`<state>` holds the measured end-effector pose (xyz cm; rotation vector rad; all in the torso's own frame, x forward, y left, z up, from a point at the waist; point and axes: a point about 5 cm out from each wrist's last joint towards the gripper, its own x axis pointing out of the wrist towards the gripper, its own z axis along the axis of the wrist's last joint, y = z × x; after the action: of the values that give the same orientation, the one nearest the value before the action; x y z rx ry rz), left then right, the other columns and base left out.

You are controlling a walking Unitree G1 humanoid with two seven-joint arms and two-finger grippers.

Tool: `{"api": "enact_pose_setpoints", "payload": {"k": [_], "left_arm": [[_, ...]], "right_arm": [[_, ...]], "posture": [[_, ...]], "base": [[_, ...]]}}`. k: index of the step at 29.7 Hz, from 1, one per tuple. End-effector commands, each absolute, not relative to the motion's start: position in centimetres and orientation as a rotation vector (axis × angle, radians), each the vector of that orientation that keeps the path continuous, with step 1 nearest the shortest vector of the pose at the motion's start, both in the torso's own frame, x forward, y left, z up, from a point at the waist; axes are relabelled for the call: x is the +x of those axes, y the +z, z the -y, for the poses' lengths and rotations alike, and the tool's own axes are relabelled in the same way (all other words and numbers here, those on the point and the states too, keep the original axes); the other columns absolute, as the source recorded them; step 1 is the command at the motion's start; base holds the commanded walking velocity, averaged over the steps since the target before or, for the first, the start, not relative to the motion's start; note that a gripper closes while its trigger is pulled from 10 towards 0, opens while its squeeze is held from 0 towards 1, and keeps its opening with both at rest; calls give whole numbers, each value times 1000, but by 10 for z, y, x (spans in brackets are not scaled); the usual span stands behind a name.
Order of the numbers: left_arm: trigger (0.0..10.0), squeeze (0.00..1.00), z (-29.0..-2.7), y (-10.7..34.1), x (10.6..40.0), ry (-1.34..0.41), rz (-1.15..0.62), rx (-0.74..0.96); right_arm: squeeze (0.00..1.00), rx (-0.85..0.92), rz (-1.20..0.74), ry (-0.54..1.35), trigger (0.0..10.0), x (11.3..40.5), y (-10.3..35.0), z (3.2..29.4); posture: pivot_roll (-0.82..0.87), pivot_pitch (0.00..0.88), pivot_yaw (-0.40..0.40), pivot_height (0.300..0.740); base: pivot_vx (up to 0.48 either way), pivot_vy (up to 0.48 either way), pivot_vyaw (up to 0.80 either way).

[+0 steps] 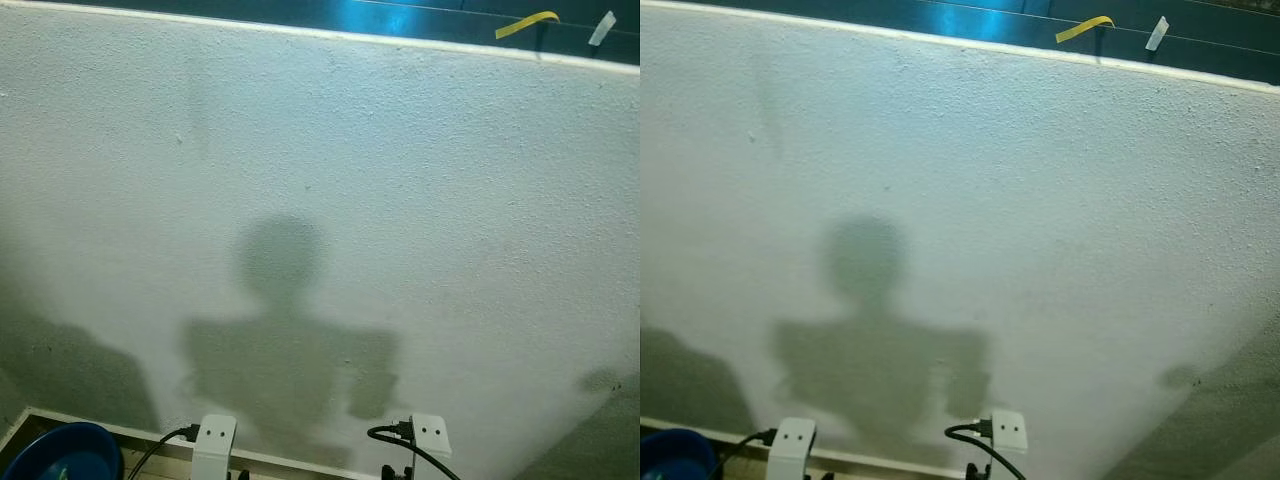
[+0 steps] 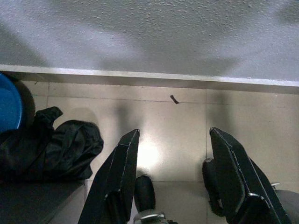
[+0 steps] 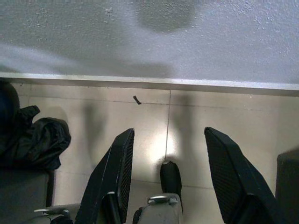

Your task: Clothes washing

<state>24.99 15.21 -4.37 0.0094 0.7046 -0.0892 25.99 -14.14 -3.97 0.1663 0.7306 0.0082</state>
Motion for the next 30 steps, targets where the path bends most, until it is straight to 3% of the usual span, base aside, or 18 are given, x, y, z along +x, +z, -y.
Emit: {"api": "enact_pose_setpoints", "payload": {"k": [1, 6, 13, 30], "left_arm": [[10000, 0, -149, -44, 249, -106, -709, 12], [10000, 0, -157, -41, 254, -52, -694, -8], [10000, 0, -149, -42, 253, -121, -701, 3], [10000, 0, -152, -41, 253, -107, -700, -19]], "right_arm": [[0, 166, -736, 30, 10000, 259, -41, 138], [0, 193, -738, 23, 10000, 260, -40, 138], [0, 177, -759, 8, 10000, 258, -42, 139], [0, 172, -754, 43, 10000, 255, -43, 136]], "posture": [[1, 7, -35, 740], [-3, 5, -27, 740], [-13, 11, -18, 740], [-5, 17, -13, 740]], "base": [[0, 0, 0], [0, 0, 0], [0, 0, 0], [0, 0, 0]]}}
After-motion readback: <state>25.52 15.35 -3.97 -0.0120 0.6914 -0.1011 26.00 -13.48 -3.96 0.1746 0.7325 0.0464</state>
